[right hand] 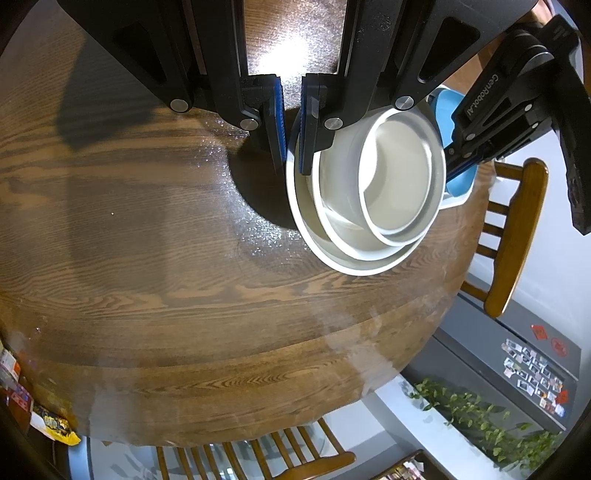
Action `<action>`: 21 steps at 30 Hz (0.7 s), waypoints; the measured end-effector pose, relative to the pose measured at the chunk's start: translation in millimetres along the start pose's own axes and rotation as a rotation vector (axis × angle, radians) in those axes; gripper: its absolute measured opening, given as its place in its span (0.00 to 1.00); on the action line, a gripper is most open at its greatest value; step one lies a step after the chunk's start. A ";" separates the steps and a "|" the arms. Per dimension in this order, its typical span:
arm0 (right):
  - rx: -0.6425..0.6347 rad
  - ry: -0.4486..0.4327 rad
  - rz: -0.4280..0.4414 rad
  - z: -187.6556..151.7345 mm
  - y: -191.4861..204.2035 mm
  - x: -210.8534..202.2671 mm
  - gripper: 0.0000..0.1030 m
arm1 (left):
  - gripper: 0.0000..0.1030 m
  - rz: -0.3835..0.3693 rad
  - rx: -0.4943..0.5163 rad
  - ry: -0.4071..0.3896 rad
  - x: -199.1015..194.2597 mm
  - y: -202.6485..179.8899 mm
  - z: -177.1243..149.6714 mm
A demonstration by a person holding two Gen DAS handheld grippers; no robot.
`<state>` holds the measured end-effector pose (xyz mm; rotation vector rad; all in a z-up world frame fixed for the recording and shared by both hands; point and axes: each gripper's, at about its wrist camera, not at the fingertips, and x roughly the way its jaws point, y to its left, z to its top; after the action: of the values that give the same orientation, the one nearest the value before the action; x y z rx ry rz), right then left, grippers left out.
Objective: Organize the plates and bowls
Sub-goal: 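Lift the nested white bowls off the table with the left gripper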
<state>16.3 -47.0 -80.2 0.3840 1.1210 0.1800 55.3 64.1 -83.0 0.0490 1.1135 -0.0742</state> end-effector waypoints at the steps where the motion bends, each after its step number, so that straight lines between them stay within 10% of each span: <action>1: 0.000 -0.001 0.000 -0.2 -0.1 -0.5 0.10 | 0.03 0.000 -0.001 -0.001 -0.7 -0.2 -0.3; 21: 0.003 -0.019 0.000 -6.6 0.0 -8.0 0.10 | 0.03 0.012 0.013 -0.016 -7.4 -8.2 -2.3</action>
<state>7.0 -48.3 -75.9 0.3874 1.1031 0.1747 49.3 56.4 -77.4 0.0670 1.0968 -0.0713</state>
